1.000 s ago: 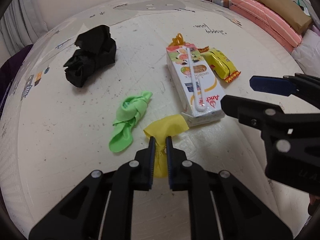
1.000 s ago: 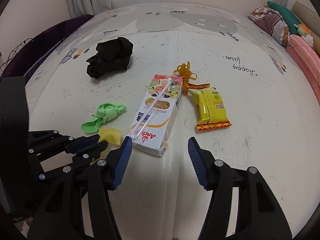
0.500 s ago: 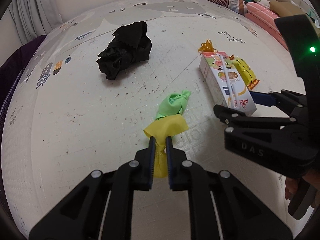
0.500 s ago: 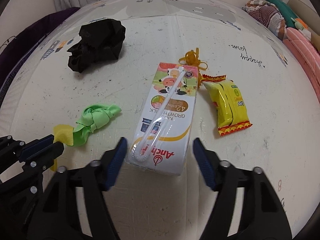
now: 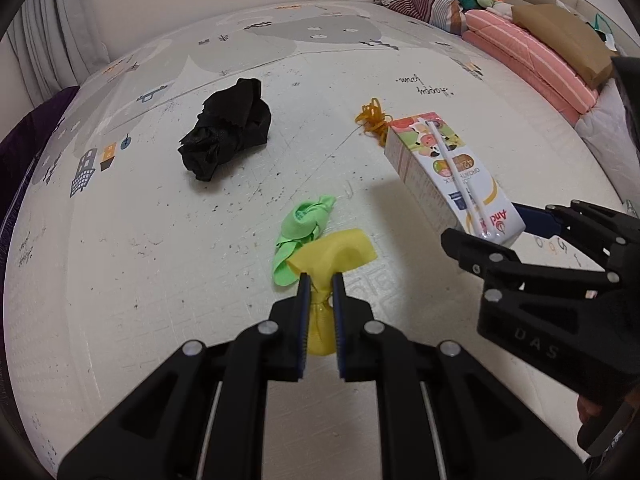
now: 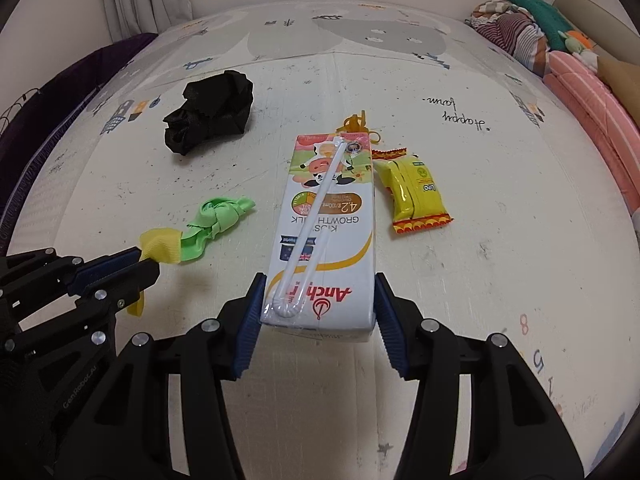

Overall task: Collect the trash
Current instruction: 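Carry the milk carton and yellow bow over the grey bin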

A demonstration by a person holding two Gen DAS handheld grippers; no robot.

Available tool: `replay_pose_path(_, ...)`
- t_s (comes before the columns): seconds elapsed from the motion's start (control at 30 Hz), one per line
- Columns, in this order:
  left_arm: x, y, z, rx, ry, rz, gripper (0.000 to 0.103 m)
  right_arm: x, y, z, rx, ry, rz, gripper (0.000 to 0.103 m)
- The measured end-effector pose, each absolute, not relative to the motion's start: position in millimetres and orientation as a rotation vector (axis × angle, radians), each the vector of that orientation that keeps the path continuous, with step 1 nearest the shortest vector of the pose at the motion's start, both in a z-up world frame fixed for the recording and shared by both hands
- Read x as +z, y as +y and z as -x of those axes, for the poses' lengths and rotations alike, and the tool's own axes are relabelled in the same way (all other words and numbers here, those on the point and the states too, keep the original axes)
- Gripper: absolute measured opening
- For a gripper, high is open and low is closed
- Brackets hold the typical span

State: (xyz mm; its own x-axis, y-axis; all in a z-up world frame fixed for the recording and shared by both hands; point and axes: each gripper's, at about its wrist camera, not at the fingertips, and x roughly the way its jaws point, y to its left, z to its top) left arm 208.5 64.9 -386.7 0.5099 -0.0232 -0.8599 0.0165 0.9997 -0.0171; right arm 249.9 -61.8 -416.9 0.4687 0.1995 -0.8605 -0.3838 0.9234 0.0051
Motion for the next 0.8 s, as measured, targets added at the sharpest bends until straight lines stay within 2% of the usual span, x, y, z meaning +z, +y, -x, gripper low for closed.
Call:
replay_pose_path(0.4,-342.2,-7.0,-180.2,-0.237,0.995,-0.099,0.012,-359.4,-133.3,-165.0,0.201,0.985,0.082,0.051)
replay_pose_path(0.8,-325.7,-154.8,-115.0,-0.492,0.975,-0.232,0.012,-343.5,-283.8,-44.6,-0.061,0.988,-0.068,0.051)
